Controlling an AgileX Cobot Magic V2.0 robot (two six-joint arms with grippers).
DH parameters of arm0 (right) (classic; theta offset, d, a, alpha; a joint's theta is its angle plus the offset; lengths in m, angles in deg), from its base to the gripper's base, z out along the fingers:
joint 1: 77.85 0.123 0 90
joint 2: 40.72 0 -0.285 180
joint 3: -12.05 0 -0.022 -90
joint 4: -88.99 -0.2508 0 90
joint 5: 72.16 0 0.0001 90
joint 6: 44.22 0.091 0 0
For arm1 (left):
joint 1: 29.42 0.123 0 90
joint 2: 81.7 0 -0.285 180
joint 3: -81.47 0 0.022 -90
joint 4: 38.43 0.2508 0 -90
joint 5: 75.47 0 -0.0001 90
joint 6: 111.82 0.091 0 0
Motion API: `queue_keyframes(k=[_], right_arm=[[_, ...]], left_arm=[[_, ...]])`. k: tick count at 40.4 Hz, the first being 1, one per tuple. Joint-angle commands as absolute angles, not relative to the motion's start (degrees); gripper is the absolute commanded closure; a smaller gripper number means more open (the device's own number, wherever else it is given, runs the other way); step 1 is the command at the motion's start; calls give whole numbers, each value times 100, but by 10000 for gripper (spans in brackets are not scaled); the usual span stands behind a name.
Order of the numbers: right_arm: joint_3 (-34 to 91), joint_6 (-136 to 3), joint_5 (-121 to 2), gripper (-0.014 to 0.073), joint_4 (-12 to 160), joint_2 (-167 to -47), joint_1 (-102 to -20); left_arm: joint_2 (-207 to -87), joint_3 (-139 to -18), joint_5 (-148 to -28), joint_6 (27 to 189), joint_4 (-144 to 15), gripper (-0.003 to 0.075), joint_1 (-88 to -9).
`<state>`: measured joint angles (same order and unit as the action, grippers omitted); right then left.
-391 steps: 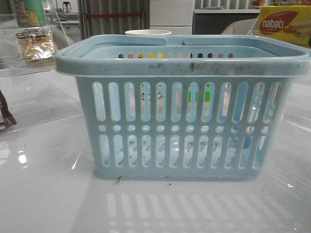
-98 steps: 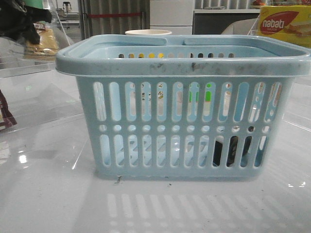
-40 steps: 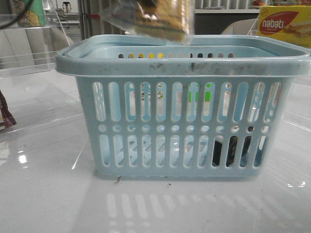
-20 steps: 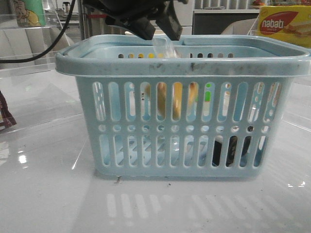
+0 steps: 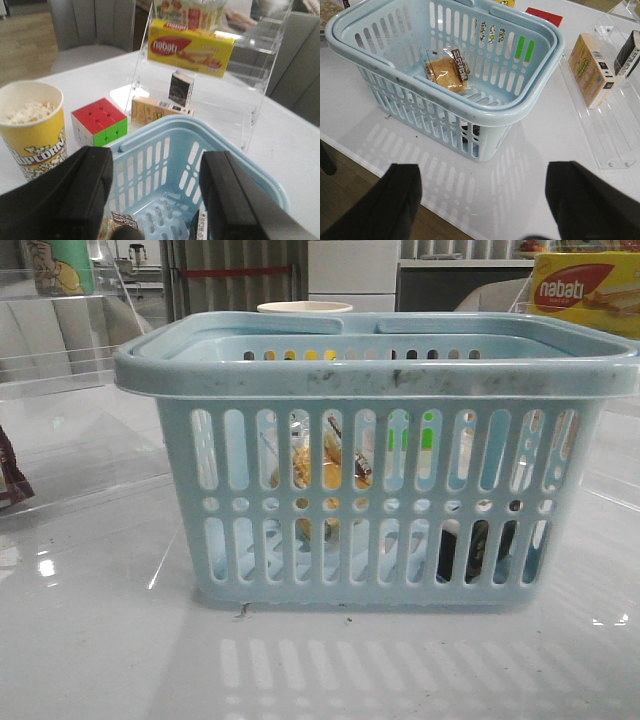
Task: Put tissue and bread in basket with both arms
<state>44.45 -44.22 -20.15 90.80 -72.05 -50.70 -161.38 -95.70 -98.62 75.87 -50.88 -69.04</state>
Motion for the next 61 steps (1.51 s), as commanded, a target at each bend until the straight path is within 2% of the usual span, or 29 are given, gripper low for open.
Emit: queue_keyframes(k=[1,11,24,39,61], right_arm=[[4314,-4457,-2428,-19,9136,-7248,-5073],[4314,-4457,-2428,-19,9136,-7248,-5073],[4314,-4457,-2428,-19,9136,-7248,-5073],[4314,-4457,-2428,-19,9136,-7248,-5073],[4314,-4457,-2428,-19,9136,-7248,-5073]], left_arm=[[-15411,-9745,-10009,7588,-4988,265,-6923],[-14414,-9672,-11523,7588,-4212,265,-6923],[-13116,-8393,-11510,7588,-3986,265,-6923],[-12748,-7021,-11216,7588,-3986,265,-6923],[-12748,-6765,-10879,7588,-3996,265,-6923]])
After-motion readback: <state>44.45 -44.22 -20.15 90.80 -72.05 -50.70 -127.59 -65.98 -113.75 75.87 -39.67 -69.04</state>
